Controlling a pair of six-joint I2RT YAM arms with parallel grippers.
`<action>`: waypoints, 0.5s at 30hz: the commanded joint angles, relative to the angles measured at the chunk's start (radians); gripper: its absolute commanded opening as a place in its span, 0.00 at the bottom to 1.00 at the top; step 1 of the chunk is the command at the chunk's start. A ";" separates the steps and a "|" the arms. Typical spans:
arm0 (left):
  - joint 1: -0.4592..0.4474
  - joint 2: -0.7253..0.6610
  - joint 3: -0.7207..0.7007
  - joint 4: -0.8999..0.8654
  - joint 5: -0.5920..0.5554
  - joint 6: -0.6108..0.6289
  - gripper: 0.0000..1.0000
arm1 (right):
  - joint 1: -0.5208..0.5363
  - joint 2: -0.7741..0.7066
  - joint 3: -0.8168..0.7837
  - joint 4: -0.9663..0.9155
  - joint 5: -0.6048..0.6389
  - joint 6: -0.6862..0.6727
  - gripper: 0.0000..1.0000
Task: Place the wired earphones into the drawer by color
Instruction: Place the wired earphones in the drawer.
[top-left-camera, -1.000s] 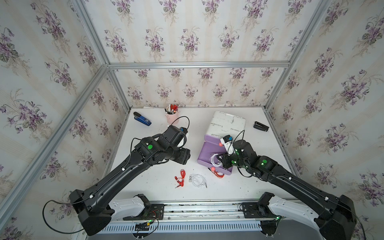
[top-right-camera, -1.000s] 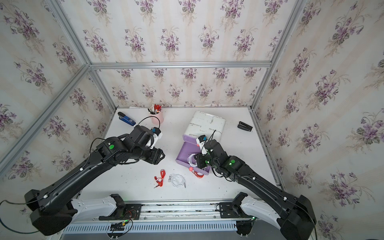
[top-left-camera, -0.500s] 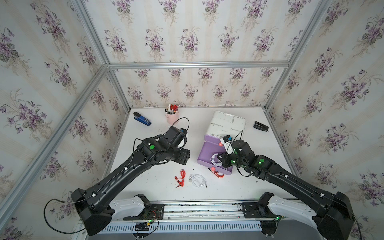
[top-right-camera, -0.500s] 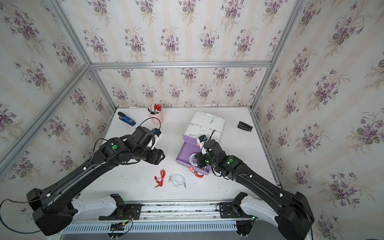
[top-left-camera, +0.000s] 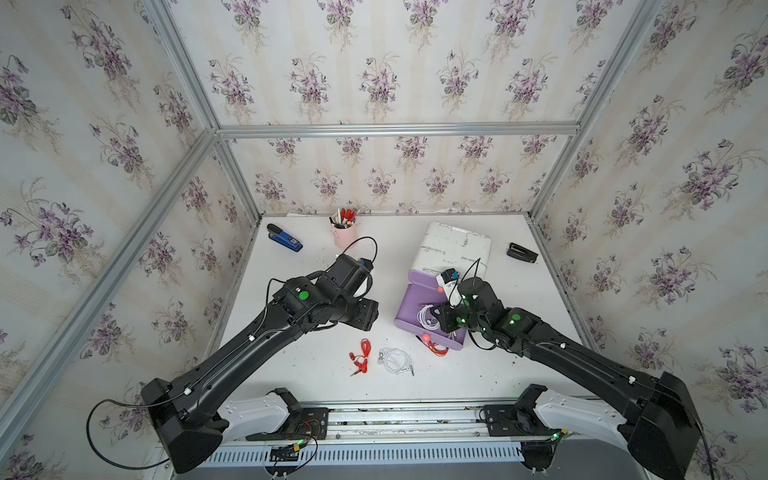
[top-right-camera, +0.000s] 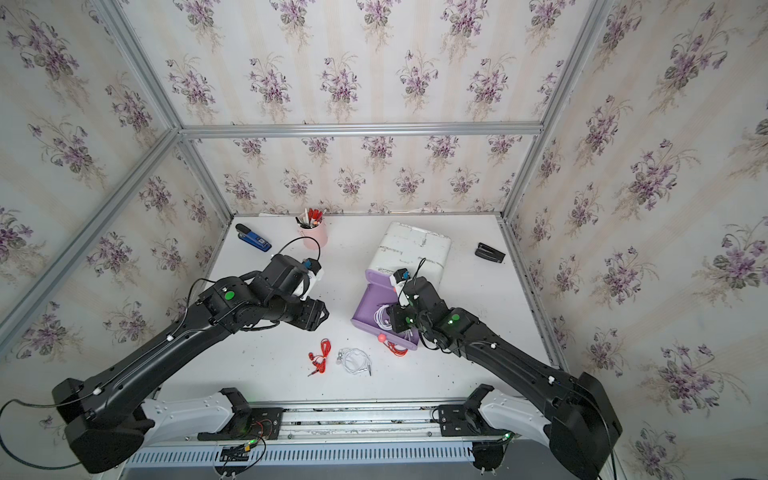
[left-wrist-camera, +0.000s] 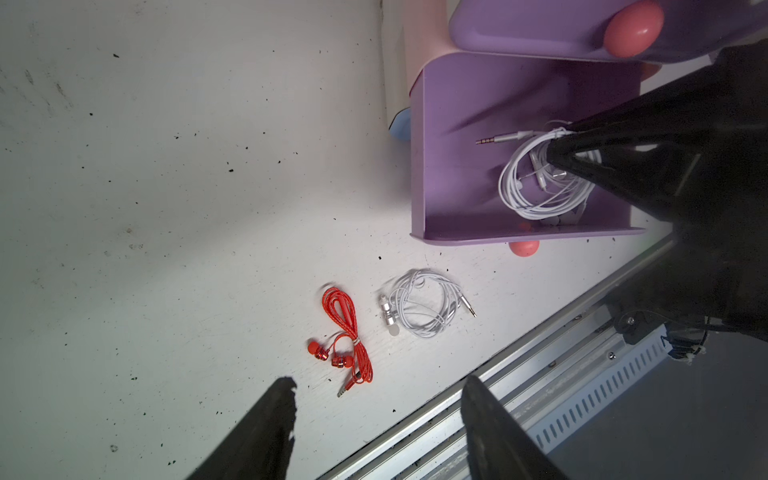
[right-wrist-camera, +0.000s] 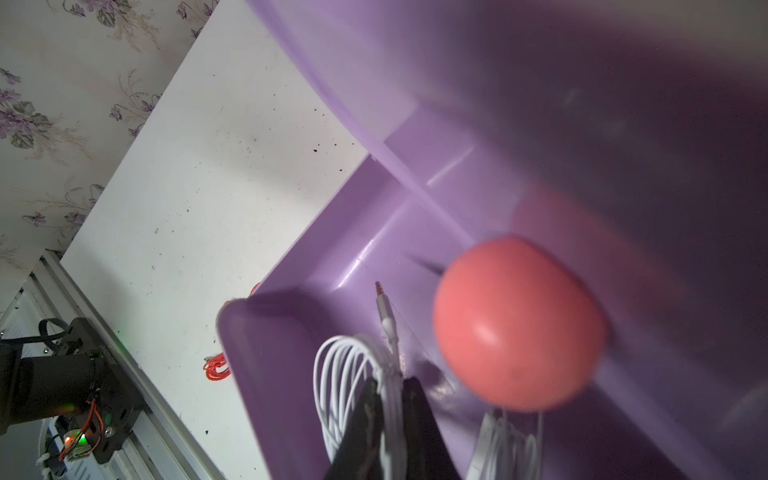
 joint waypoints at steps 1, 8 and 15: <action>0.002 0.000 0.001 0.009 0.002 0.008 0.66 | 0.000 0.002 0.003 -0.029 0.036 -0.002 0.20; 0.002 -0.003 -0.005 0.011 0.005 0.004 0.66 | 0.000 -0.008 -0.005 -0.031 0.042 -0.002 0.31; 0.002 -0.006 -0.016 0.011 0.027 0.005 0.67 | 0.000 -0.031 0.016 -0.048 0.056 -0.005 0.33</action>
